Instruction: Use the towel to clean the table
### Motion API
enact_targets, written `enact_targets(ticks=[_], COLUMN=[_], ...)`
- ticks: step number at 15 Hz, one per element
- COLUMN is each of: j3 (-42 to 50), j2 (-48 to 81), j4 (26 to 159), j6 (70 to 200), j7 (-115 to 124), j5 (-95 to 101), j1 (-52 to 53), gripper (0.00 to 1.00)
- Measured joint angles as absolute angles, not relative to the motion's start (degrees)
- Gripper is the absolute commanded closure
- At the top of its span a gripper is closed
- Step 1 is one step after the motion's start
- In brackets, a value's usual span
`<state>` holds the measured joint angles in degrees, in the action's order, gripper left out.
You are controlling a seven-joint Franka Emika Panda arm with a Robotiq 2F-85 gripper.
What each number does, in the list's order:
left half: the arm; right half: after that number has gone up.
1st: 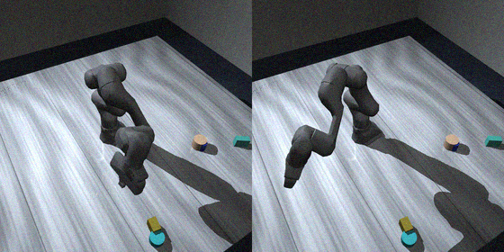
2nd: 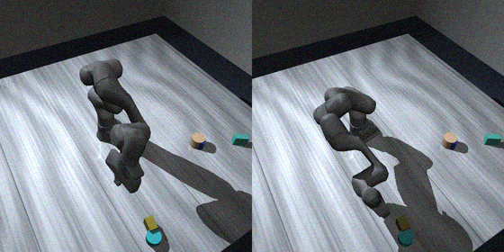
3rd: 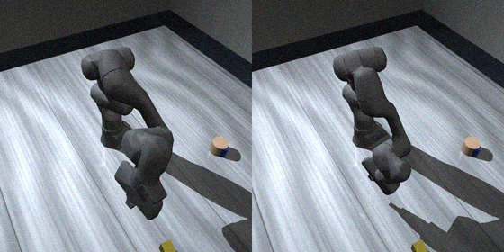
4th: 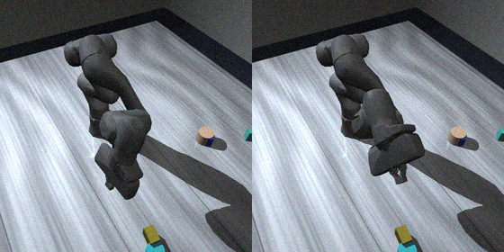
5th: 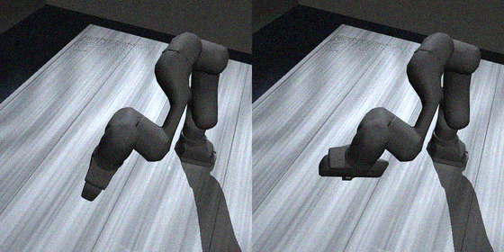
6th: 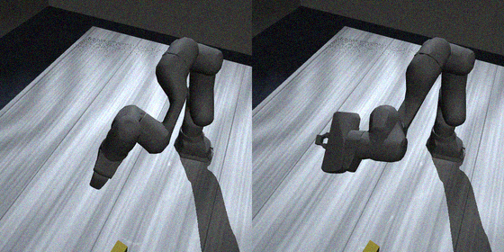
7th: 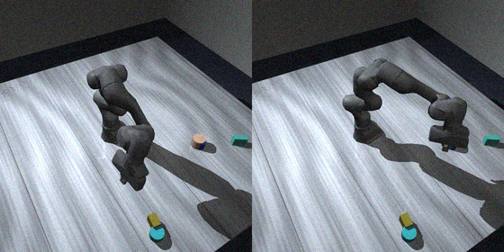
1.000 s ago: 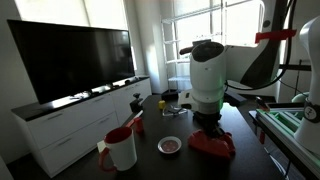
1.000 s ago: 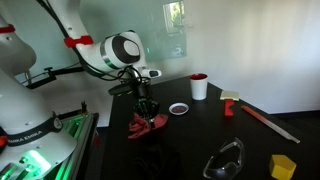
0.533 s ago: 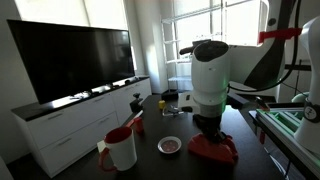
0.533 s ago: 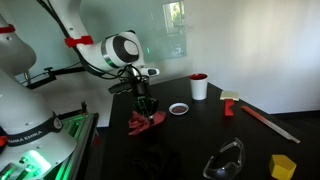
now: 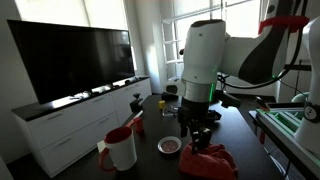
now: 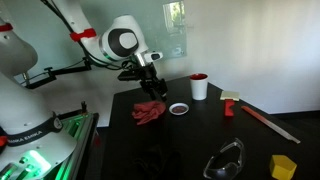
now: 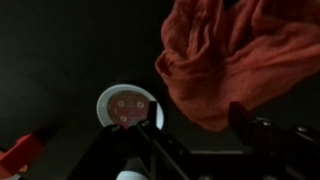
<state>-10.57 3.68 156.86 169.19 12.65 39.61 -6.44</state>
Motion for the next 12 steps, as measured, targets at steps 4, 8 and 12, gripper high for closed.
enact_targets(ticks=[4, 8, 12], j3=[-10.0, -8.1, -3.5], j2=[0.3, -4.9, -15.5], j4=[156.9, 156.9, 156.7], j6=[172.4, 168.1, 151.6], j7=[8.9, 3.7, -3.1], j5=[28.1, 13.1, 0.6], j1=[-5.8, -2.4, 1.7], gripper=[0.0, 0.0, 0.0])
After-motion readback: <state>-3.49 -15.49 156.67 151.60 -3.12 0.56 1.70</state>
